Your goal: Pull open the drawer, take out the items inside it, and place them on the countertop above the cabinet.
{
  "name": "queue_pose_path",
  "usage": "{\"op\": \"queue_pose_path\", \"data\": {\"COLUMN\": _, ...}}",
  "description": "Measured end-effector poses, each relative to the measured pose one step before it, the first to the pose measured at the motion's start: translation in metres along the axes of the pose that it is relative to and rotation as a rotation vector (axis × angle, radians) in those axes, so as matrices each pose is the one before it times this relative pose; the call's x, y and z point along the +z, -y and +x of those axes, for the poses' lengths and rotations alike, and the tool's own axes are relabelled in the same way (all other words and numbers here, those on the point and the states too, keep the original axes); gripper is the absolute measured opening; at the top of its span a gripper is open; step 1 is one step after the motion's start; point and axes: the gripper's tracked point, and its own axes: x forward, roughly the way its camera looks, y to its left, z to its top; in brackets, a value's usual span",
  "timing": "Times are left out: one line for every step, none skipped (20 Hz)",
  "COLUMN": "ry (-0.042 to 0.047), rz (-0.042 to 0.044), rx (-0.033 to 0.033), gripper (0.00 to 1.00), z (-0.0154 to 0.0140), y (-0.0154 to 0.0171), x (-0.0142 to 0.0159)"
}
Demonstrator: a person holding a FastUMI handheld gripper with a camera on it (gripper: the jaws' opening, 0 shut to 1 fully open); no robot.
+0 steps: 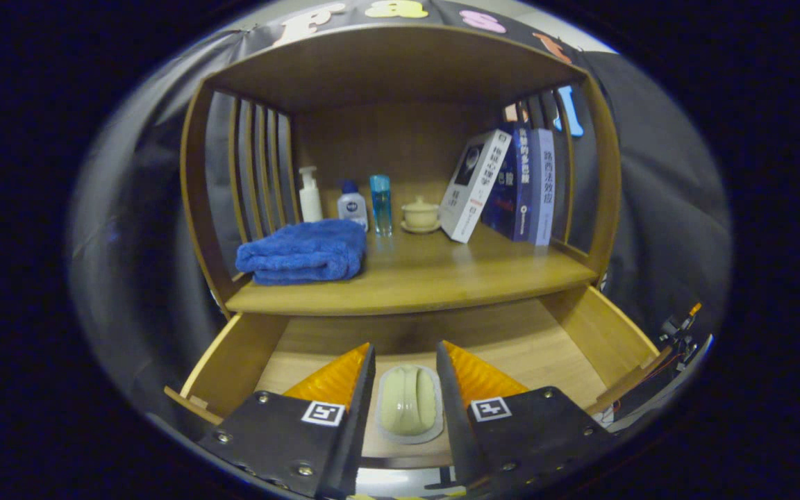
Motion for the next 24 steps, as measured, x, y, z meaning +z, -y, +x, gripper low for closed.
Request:
{"op": "queue_pose_path", "data": {"ry": -0.02916, "rz": -0.00527, "rx": -0.00674, "gripper": 0.52, "z": 0.00430, "y": -0.00042, "x": -0.00404}}
{"op": "queue_pose_path", "data": {"ry": -0.03597, "rz": -0.00352, "rx": -0.00703, "gripper": 0.52, "z": 0.00693, "y": -0.00109, "x": -0.00337}}
{"op": "queue_pose_path", "data": {"ry": -0.05486, "rz": -0.00144, "rx": -0.01348, "gripper": 0.52, "z": 0.00695, "y": 0.00046, "x": -0.00684}}
{"op": "queue_pose_path", "data": {"ry": -0.04889, "rz": -0.00311, "rx": -0.01099, "gripper": 0.52, "z": 0.00563, "y": 0.00034, "x": -0.00495}}
{"op": "queue_pose_path", "data": {"ry": -0.04283, "rz": -0.00839, "rx": -0.00839, "gripper": 0.52, "z": 0.00475, "y": 0.00053, "x": -0.00612}}
{"op": "queue_pose_path", "data": {"ry": -0.03215, "rz": -0.00390, "rx": -0.01225, "gripper": 0.52, "z": 0.00723, "y": 0.00035, "x": -0.00352}}
{"op": "queue_pose_path", "data": {"ry": -0.02167, "rz": -0.00409, "rx": -0.00117, "gripper": 0.52, "z": 0.00387, "y": -0.00162, "x": -0.00287}}
{"op": "queue_pose_path", "data": {"ry": -0.01908, "rz": 0.00320, "rx": -0.00287, "gripper": 0.52, "z": 0.00581, "y": -0.00021, "x": -0.00146}}
{"op": "queue_pose_path", "data": {"ry": -0.02351, "rz": 0.00467, "rx": 0.00001, "gripper": 0.52, "z": 0.00426, "y": 0.00024, "x": -0.00338}}
{"op": "queue_pose_path", "data": {"ry": -0.03560, "rz": 0.00137, "rx": -0.00281, "gripper": 0.52, "z": 0.00384, "y": -0.00084, "x": -0.00625}}
{"op": "queue_pose_path", "data": {"ry": -0.02549, "rz": -0.01002, "rx": 0.00222, "gripper": 0.52, "z": 0.00408, "y": -0.00026, "x": -0.00494}}
{"op": "queue_pose_path", "data": {"ry": -0.02678, "rz": -0.01027, "rx": -0.00238, "gripper": 0.52, "z": 0.00286, "y": 0.00016, "x": -0.00611}}
{"op": "queue_pose_path", "data": {"ry": -0.01439, "rz": -0.00805, "rx": 0.00088, "gripper": 0.52, "z": 0.00363, "y": -0.00048, "x": -0.00350}}
{"op": "queue_pose_path", "data": {"ry": -0.01670, "rz": -0.00098, "rx": 0.00481, "gripper": 0.52, "z": 0.00439, "y": -0.00071, "x": -0.00394}}
{"op": "queue_pose_path", "data": {"ry": -0.02251, "rz": 0.00124, "rx": 0.00471, "gripper": 0.52, "z": 0.00281, "y": -0.00228, "x": -0.00582}}
{"op": "queue_pose_path", "data": {"ry": -0.02344, "rz": -0.00620, "rx": -0.00424, "gripper": 0.52, "z": 0.00562, "y": 0.00035, "x": -0.00746}}
{"op": "queue_pose_path", "data": {"ry": -0.02810, "rz": -0.01640, "rx": 0.01000, "gripper": 0.42, "z": 0.00054, "y": -0.00341, "x": -0.00344}}
{"op": "queue_pose_path", "data": {"ry": 0.02273, "rz": -0.00465, "rx": -0.00043, "gripper": 0.33, "z": 0.00095, "y": 0.00084, "x": 0.00372}}
{"op": "queue_pose_path", "data": {"ry": 0.00133, "rz": 0.00582, "rx": -0.00201, "gripper": 0.23, "z": 0.00255, "y": 0.00037, "x": 0.00322}}
{"op": "queue_pose_path", "data": {"ry": -0.00196, "rz": -0.00008, "rx": -0.00972, "gripper": 0.23, "z": -0.00149, "y": 0.00087, "x": -0.00228}}
{"op": "queue_pose_path", "data": {"ry": 0.00526, "rz": -0.01527, "rx": 0.00940, "gripper": 0.23, "z": 0.01095, "y": -0.00043, "x": 0.00977}}
{"op": "queue_pose_path", "data": {"ry": -0.00147, "rz": 0.00017, "rx": -0.00751, "gripper": 0.17, "z": -0.01323, "y": -0.00139, "x": -0.00995}}
{"op": "queue_pose_path", "data": {"ry": 0.00091, "rz": 0.00021, "rx": -0.00784, "gripper": 0.17, "z": -0.00031, "y": 0.00121, "x": 0.00122}}
{"op": "queue_pose_path", "data": {"ry": 0.00505, "rz": -0.00116, "rx": 0.00113, "gripper": 0.16, "z": -0.00129, "y": -0.00037, "x": -0.00027}}
